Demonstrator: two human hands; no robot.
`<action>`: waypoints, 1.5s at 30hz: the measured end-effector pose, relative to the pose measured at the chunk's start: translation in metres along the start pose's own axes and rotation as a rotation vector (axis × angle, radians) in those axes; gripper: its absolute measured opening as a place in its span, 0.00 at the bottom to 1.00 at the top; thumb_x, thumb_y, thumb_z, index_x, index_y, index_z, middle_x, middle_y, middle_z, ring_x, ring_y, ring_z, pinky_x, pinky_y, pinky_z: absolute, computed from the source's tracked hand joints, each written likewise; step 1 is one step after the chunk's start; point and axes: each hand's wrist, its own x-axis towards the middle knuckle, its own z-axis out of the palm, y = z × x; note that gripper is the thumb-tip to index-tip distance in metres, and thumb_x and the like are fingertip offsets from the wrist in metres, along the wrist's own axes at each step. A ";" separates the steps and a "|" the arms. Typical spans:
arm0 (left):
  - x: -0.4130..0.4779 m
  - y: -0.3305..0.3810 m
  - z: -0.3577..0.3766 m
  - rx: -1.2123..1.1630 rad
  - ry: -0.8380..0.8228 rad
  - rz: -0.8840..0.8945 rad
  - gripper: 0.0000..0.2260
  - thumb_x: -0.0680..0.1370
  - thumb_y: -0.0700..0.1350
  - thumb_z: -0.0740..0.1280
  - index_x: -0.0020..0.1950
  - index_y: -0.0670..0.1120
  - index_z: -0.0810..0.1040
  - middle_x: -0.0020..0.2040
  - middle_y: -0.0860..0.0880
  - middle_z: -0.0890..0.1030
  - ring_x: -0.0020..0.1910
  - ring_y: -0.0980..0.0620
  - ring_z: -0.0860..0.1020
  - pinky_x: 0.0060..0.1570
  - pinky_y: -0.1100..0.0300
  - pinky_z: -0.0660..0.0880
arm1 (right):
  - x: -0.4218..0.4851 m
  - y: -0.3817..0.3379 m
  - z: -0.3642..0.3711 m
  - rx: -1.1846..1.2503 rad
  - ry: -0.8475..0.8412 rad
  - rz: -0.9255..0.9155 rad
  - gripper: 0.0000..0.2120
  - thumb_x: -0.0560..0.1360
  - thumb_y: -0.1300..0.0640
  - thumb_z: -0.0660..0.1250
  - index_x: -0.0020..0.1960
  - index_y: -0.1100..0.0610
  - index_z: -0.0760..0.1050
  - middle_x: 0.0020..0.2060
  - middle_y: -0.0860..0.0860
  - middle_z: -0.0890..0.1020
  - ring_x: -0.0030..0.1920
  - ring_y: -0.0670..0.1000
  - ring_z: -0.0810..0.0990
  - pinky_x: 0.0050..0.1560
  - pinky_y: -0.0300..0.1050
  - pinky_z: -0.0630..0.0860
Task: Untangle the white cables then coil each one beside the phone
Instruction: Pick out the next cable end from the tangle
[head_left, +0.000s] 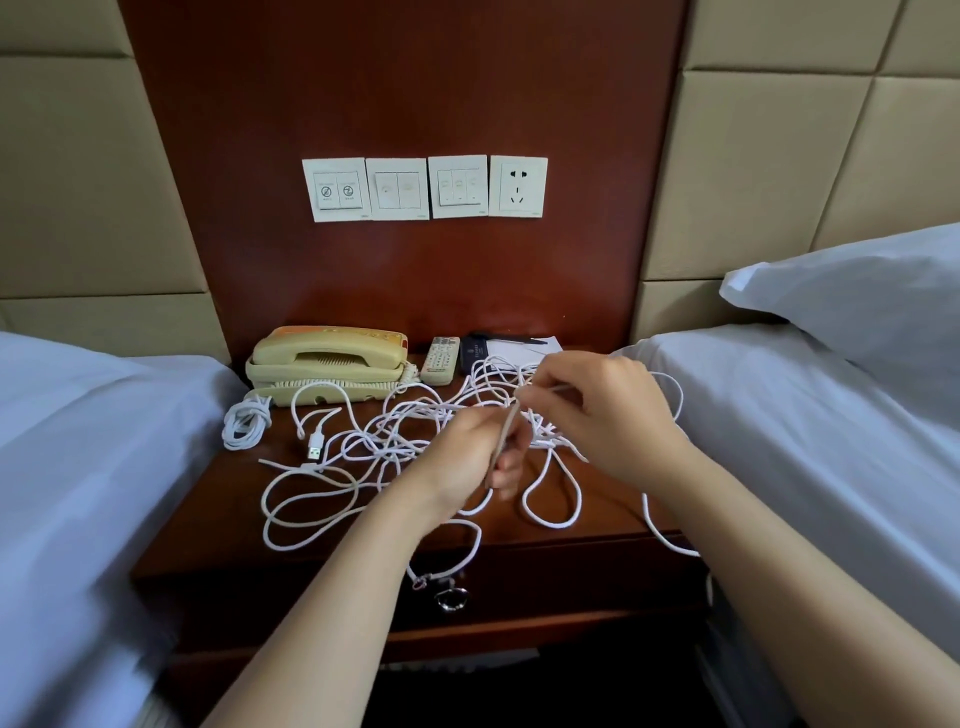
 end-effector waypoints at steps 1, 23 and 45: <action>-0.001 0.001 0.003 -0.064 -0.018 -0.033 0.19 0.83 0.43 0.52 0.32 0.42 0.66 0.20 0.52 0.62 0.17 0.57 0.60 0.20 0.68 0.58 | 0.000 0.003 0.001 0.024 0.006 0.027 0.18 0.73 0.41 0.59 0.36 0.54 0.75 0.27 0.46 0.73 0.30 0.51 0.72 0.32 0.48 0.68; 0.002 0.007 -0.010 -0.813 0.119 0.052 0.20 0.83 0.49 0.50 0.32 0.45 0.64 0.21 0.54 0.60 0.17 0.60 0.57 0.18 0.67 0.54 | -0.009 -0.003 0.053 0.246 -0.452 0.193 0.16 0.81 0.58 0.55 0.34 0.56 0.66 0.29 0.51 0.72 0.32 0.51 0.69 0.37 0.45 0.68; 0.014 -0.012 -0.034 0.023 0.429 -0.035 0.17 0.80 0.42 0.54 0.31 0.42 0.69 0.19 0.50 0.69 0.19 0.52 0.67 0.29 0.59 0.65 | -0.003 -0.032 0.014 -0.036 -0.187 -0.182 0.13 0.76 0.48 0.61 0.33 0.48 0.70 0.24 0.45 0.68 0.27 0.52 0.70 0.26 0.43 0.59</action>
